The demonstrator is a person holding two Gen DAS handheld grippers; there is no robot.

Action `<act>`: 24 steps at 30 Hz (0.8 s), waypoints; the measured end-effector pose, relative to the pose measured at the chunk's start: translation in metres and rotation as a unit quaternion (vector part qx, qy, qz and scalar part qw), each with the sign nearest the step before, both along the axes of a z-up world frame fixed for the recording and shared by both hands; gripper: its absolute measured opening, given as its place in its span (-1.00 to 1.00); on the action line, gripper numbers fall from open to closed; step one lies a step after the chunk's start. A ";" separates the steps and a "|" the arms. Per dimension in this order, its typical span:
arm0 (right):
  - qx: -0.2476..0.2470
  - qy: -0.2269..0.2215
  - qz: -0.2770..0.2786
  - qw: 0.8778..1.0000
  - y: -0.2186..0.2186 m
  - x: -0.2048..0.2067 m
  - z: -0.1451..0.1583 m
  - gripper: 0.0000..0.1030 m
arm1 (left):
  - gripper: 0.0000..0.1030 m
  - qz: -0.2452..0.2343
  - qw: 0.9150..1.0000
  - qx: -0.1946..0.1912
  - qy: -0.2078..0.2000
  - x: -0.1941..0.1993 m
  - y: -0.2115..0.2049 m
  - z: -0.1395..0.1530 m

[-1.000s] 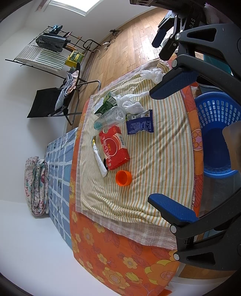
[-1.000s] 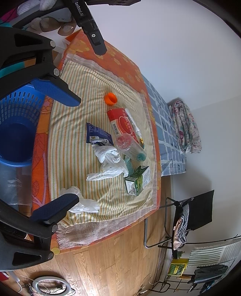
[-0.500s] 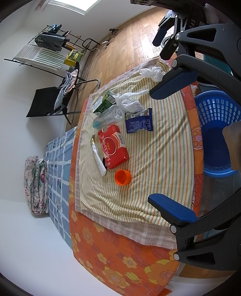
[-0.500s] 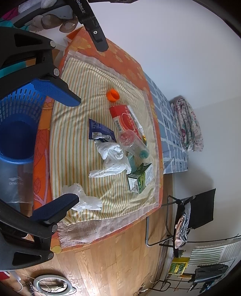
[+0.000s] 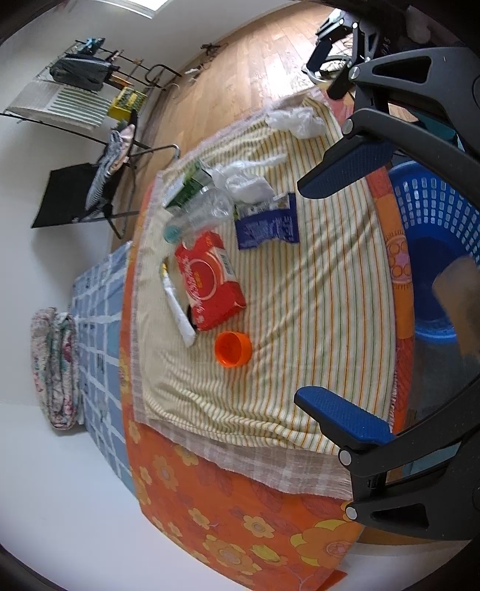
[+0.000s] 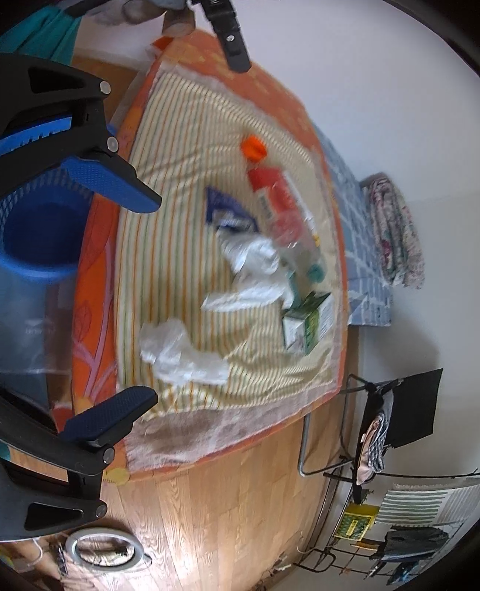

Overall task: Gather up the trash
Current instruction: 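Grasp the orange bottle cap with the left tool while the right tool grasps the white plastic bag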

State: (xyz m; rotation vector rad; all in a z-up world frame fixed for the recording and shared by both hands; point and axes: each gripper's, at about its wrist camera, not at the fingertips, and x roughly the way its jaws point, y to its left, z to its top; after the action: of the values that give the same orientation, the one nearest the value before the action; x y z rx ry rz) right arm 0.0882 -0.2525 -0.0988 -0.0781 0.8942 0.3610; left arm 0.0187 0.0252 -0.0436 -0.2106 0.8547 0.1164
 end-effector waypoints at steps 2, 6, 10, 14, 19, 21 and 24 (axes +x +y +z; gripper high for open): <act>-0.002 0.016 -0.007 1.000 -0.006 0.007 -0.005 0.78 | 1.00 -0.003 1.000 -0.007 0.013 0.007 0.009 -0.006; 0.016 0.058 -0.025 0.998 -0.021 0.028 -0.014 0.76 | 0.99 0.007 1.000 -0.012 0.021 0.030 0.020 -0.010; 0.011 0.067 -0.038 0.997 -0.024 0.043 -0.019 0.75 | 0.99 0.007 0.999 0.002 0.031 0.056 0.034 -0.024; -0.009 0.072 -0.034 0.997 -0.018 0.058 -0.027 0.74 | 0.88 0.008 0.999 -0.008 0.053 0.085 0.042 -0.046; -0.020 0.092 -0.034 0.995 -0.015 0.071 -0.041 0.64 | 0.77 0.033 0.996 -0.009 0.082 0.116 0.059 -0.076; -0.011 0.107 -0.041 0.993 -0.018 0.075 -0.047 0.63 | 0.68 0.046 0.995 -0.011 0.091 0.123 0.065 -0.085; -0.009 0.124 -0.053 0.991 -0.021 0.084 -0.054 0.63 | 0.59 0.064 0.992 -0.020 0.105 0.136 0.077 -0.098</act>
State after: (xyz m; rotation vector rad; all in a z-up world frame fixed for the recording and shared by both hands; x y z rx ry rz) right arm 0.1722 -0.2739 -0.1528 -0.0012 1.1427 0.2677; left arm 0.1544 0.1022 -0.1414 -0.2944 1.0531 0.2456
